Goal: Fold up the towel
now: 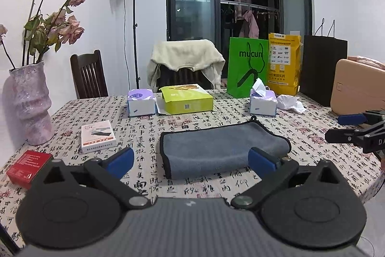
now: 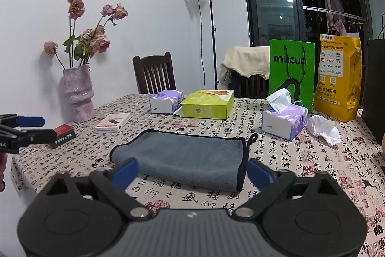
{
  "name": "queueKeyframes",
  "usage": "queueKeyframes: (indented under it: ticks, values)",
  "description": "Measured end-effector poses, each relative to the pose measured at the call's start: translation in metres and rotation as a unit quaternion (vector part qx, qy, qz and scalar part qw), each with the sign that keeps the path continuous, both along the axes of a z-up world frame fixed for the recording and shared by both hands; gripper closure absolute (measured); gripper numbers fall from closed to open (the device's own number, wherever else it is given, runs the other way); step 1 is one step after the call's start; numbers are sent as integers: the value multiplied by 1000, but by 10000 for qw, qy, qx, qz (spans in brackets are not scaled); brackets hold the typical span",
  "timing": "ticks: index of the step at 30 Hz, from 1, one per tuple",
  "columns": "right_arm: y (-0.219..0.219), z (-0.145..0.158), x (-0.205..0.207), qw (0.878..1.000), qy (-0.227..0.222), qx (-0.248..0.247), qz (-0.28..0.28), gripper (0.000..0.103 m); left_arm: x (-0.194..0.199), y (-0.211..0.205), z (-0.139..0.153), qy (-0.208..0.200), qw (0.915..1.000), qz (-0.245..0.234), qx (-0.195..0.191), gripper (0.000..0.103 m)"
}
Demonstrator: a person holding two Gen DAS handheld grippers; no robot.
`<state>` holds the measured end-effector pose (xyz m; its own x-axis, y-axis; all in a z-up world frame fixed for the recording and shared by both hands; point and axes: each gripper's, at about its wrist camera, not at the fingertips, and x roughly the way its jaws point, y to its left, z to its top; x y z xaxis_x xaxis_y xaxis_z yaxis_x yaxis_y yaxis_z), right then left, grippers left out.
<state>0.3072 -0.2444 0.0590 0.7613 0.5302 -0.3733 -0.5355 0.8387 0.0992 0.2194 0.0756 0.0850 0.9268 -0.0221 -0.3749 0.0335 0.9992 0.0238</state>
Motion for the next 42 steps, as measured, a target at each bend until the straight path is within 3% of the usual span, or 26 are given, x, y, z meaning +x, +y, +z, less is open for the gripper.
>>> queueKeyframes:
  ticks: [28, 42]
  values:
    - [-7, 1, -67, 9999, -108, -20, -39, 0, -62, -6, -10, -76, 9999, 24, -116, 0]
    - [-5, -12, -103, 10000, -7, -9, 79, 0, -102, -12, -19, -126, 9997, 176, -105, 0]
